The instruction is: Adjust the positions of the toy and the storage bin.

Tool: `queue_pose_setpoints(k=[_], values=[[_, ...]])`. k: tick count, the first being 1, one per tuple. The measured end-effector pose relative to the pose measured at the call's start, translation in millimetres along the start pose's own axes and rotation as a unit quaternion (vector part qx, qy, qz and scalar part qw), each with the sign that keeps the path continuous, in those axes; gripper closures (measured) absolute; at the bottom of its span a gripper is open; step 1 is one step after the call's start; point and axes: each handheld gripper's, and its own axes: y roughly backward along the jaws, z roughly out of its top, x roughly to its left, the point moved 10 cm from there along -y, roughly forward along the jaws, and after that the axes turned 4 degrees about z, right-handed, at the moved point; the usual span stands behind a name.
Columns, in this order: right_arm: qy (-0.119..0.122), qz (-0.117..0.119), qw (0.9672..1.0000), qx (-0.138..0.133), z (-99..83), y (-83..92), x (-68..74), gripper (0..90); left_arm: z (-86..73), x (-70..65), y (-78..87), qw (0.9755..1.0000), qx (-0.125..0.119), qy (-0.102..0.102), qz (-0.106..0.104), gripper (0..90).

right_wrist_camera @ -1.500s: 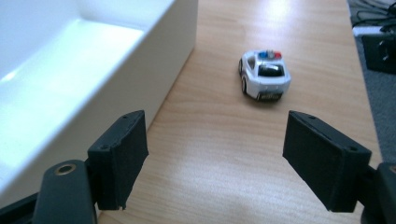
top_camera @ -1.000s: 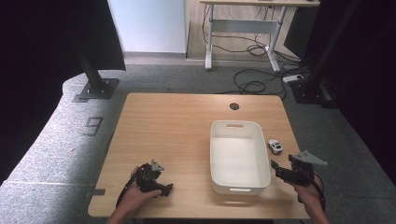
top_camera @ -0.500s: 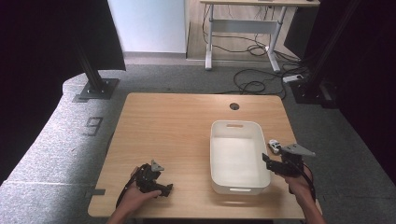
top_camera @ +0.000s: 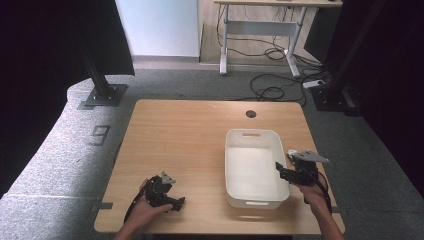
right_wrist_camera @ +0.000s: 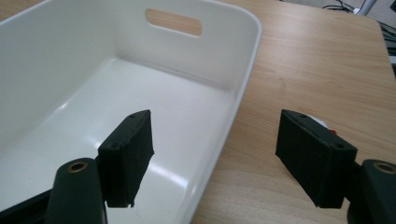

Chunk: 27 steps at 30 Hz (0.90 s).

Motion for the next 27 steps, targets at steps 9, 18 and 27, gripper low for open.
queue_pose_setpoints(k=[9, 18, 27], values=[[0.000, 0.007, 0.9998, 0.018, -6.5, -11.0, 7.9, 35.3, -0.2, -0.3, 0.2, 1.0000, 0.000, -0.001, 0.000, 0.6], [-0.013, 0.021, 0.9997, 0.009, -3.7, -8.8, 6.2, 47.1, -0.3, -0.5, 0.3, 1.0000, 0.001, -0.001, -0.001, 0.6], [-0.002, 0.014, 0.9999, 0.001, -5.7, -3.5, -8.6, 47.9, -0.3, -0.7, 0.2, 1.0000, 0.000, -0.002, -0.001, 0.6]])
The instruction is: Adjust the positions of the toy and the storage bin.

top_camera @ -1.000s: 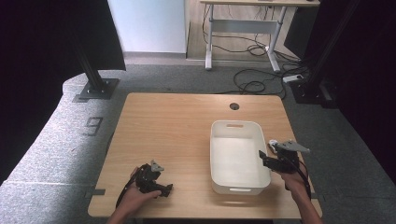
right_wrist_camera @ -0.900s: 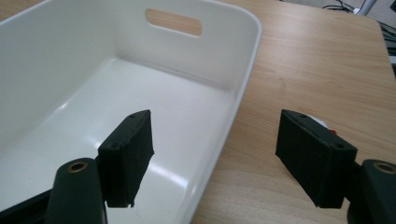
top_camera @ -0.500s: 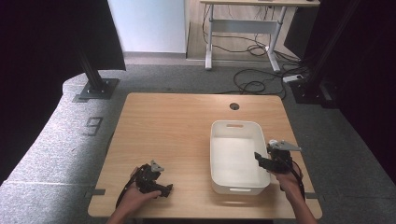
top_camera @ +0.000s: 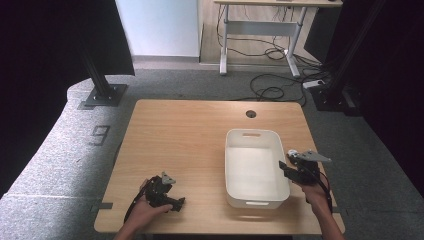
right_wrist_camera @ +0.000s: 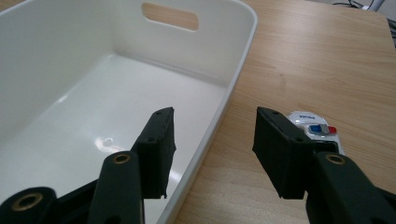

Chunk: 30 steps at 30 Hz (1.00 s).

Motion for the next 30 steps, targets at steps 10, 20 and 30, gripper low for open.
queue_pose_setpoints(k=[10, 20, 30], values=[[-0.017, -0.019, 0.9990, 0.036, -9.6, -11.1, 6.0, 65.8, 0.0, 0.0, 0.0, 1.0000, 0.000, 0.000, 0.000, 0.6], [-0.069, -0.009, 0.9969, 0.038, -11.2, -11.6, 12.4, 72.4, -0.1, -0.4, 0.1, 1.0000, 0.000, 0.000, 0.000, 0.6], [-0.096, -0.007, 0.9949, 0.031, -11.5, -11.6, 13.6, 73.5, 0.0, -0.6, 0.1, 1.0000, 0.000, 0.000, 0.000, 0.6]])
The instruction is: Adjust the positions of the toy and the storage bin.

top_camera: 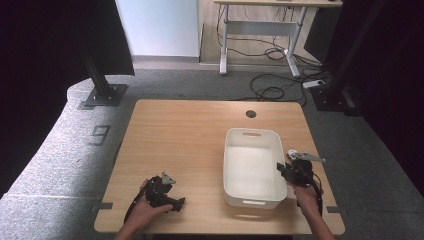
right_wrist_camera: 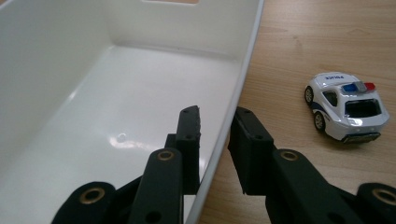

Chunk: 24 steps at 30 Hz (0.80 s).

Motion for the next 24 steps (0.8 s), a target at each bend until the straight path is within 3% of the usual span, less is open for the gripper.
queue_pose_setpoints(k=[11, 24], values=[[-0.009, -0.018, 0.9998, -0.002, -2.0, 0.2, 9.3, 73.7, -0.1, -0.5, 0.1, 1.0000, 0.001, -0.001, -0.001, 0.6], [-0.008, -0.021, 0.9997, -0.004, -1.1, -1.9, 13.7, 73.5, -0.1, -0.7, 0.0, 1.0000, 0.001, -0.002, -0.001, 0.5]])
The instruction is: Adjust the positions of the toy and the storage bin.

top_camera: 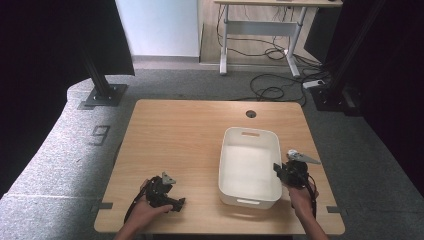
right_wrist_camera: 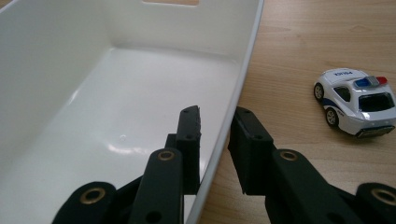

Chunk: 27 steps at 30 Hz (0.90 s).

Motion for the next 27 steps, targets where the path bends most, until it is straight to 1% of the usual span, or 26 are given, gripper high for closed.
queue_pose_setpoints(k=[5, 27], values=[[0.000, 0.002, 1.0000, -0.004, 0.7, -1.1, 2.2, 73.4, 0.0, -0.1, 0.0, 1.0000, 0.000, 0.000, 0.000, 0.6], [0.006, 0.008, 0.9999, -0.004, 1.9, -4.5, 8.4, 73.3, -0.1, -1.2, 0.0, 1.0000, -0.001, -0.003, -0.001, 0.5]])
